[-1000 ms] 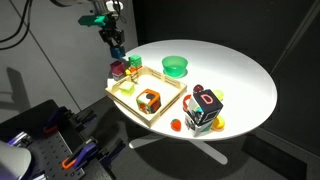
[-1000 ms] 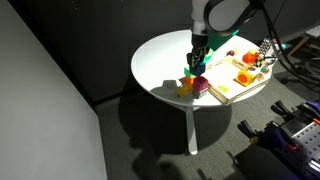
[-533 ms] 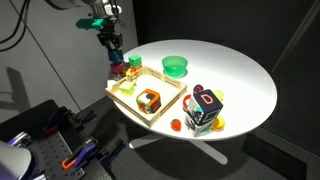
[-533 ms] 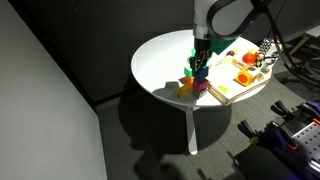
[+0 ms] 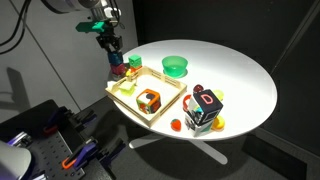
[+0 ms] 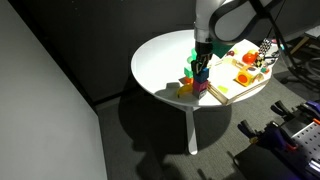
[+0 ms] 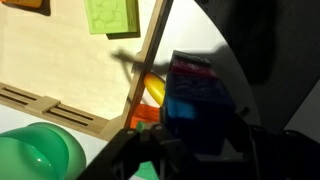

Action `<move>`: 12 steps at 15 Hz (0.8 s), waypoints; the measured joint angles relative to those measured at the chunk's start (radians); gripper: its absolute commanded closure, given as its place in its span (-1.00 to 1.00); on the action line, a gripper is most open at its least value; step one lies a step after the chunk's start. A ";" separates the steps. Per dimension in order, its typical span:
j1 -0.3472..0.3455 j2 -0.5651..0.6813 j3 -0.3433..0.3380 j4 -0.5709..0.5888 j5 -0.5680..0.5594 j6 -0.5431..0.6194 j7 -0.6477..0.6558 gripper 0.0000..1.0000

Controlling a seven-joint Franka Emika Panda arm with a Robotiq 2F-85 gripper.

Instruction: Put the green block inside the tray and the blue block over the pink block

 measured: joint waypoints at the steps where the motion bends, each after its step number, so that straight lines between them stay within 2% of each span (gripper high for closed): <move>1: 0.000 0.002 0.000 -0.002 -0.002 0.005 -0.006 0.38; 2: 0.000 0.003 0.000 -0.005 -0.002 0.010 -0.010 -0.62; 3: 0.000 0.003 0.000 -0.007 -0.002 0.014 -0.013 -0.64; 6: -0.001 0.003 0.000 -0.014 -0.002 0.018 -0.029 -1.00; 12: -0.001 0.000 0.001 -0.019 -0.002 0.021 -0.043 -1.00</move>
